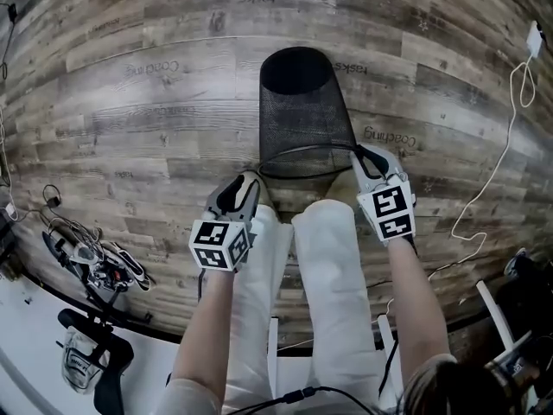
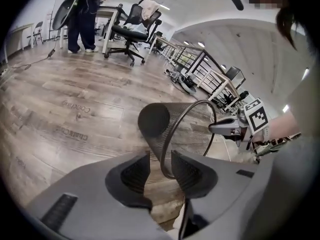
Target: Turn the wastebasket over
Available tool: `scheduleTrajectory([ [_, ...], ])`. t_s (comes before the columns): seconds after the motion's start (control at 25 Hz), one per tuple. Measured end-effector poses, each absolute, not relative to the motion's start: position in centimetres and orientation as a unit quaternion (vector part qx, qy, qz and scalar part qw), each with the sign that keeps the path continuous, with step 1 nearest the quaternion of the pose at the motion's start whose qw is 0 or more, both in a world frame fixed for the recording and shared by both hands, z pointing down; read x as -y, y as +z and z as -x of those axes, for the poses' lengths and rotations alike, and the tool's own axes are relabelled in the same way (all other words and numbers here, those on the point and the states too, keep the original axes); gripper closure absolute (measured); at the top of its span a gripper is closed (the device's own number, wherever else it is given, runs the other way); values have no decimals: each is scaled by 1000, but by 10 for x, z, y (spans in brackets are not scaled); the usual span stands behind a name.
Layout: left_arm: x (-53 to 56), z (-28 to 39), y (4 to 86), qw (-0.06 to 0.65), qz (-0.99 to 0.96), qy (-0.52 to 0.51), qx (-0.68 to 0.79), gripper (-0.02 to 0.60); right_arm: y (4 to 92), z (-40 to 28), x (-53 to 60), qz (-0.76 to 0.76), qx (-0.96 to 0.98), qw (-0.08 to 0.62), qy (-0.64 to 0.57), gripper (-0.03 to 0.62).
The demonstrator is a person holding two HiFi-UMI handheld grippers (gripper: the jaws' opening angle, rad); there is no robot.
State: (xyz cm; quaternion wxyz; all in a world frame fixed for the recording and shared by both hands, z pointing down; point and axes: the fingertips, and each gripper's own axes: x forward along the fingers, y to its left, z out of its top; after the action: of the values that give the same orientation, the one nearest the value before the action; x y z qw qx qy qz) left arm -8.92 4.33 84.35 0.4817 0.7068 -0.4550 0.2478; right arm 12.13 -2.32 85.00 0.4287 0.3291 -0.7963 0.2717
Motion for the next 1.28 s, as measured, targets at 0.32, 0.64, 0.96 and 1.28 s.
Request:
scheduleTrajectory([
  [0.32,-26,70,863,503,-704,277,418,397,851,-127,30,-332,792,419,296,556],
  [0.64,-2,55,876,543,-680,264,415,404,851,-136,40,-345,789,395,321,556],
  [0.96,14,57,868,544,-668,257,438,525,846,-136,50,-363,786,376,330,556],
  [1.28,26,58,851,544,-665,254,445,537,832,-139,59,-381,778,338,367,557],
])
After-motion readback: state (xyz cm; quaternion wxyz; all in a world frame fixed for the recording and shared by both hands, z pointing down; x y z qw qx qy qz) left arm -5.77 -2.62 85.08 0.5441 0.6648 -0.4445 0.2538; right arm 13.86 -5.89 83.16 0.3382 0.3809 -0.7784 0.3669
